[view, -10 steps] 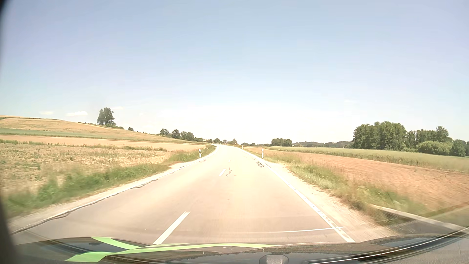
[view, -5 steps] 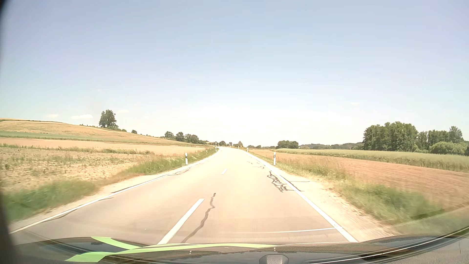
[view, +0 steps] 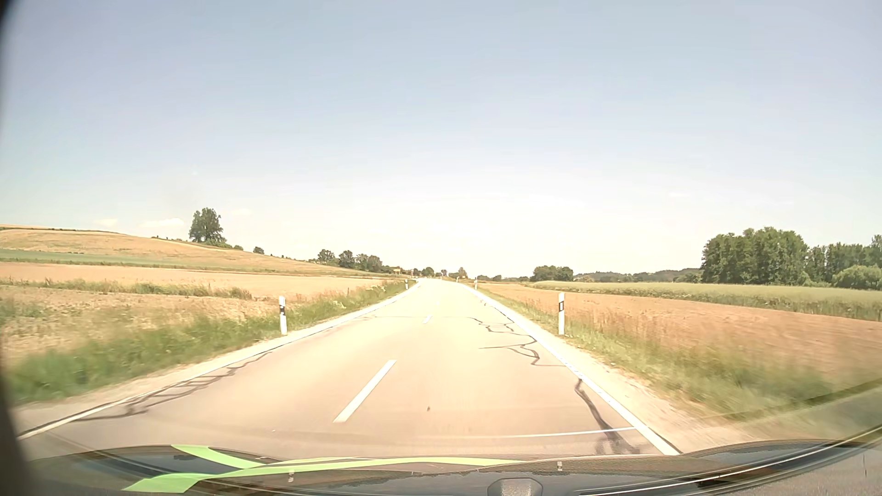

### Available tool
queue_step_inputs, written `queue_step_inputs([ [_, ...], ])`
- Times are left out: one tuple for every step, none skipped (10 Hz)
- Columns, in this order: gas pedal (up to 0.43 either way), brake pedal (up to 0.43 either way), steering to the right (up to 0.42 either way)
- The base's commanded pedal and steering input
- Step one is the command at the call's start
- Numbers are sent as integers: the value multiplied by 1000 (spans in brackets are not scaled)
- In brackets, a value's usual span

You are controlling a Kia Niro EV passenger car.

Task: Follow the waypoints while adhering to traffic rules and regulations

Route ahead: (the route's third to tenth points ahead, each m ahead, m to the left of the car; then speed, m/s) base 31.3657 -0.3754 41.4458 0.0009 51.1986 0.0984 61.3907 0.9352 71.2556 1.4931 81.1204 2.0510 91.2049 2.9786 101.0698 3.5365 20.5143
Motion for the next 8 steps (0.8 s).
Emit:
queue_step_inputs([
  [248, 0, -11],
  [240, 0, -11],
  [220, 0, -11],
  [197, 0, -11],
  [197, 0, -11],
  [197, 0, -11],
  [209, 0, -10],
  [228, 0, -10],
])
